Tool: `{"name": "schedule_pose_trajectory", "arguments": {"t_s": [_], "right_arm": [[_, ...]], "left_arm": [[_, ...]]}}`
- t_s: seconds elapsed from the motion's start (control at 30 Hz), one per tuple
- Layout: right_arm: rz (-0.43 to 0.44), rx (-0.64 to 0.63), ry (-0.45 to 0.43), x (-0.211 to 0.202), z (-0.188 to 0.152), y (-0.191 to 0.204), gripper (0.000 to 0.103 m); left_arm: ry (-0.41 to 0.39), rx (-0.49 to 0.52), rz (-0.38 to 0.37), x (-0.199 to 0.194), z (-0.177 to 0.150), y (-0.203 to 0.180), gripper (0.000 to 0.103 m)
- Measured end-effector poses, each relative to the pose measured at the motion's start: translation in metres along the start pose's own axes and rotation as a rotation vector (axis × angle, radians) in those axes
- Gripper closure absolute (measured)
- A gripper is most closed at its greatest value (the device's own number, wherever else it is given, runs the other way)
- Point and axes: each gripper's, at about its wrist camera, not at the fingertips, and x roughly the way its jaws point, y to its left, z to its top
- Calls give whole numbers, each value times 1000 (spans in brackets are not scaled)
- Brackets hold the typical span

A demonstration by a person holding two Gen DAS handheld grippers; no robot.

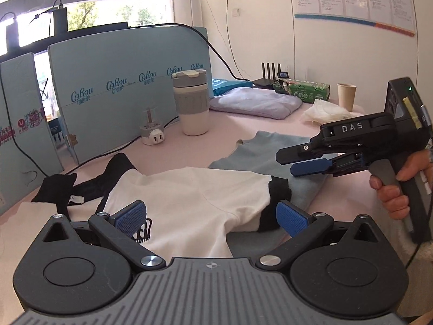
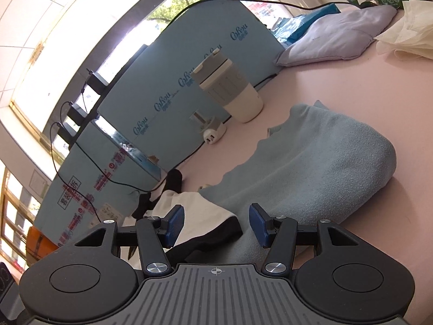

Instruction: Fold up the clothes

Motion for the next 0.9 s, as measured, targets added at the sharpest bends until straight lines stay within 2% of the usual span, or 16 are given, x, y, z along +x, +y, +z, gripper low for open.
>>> {"name": "schedule_pose_trajectory", "arguments": {"t_s": [0.13,0.23,0.3,0.37,0.53,0.6,0.73,0.77,0.9], "right_arm": [[-6,24,95,17,1,-4,50],[-23,3,104,22,1,-6,60],[-31,-12,107,22,1,-6,65],[-48,-35,105,23,0,-5,72],[-73,-65,89,23,-2,2,72],[-92,-90,80,25,-3,5,79],[-97,-97,73,26,-4,5,88],[-91,-87,72,26,-3,4,92],[-79,-68,56,28,-3,3,96]], "left_arm": [[33,54,28,27,-6,-6,0],[61,83,44,46,-12,-9,0],[75,57,22,47,-17,-4,0],[55,56,-19,43,-17,-3,0],[-14,77,-180,35,-18,-10,0],[-29,58,-247,34,-18,-8,0],[50,-4,-314,50,-19,1,0],[57,-19,-325,52,-20,4,0],[52,-72,-371,53,-22,13,0]]}}
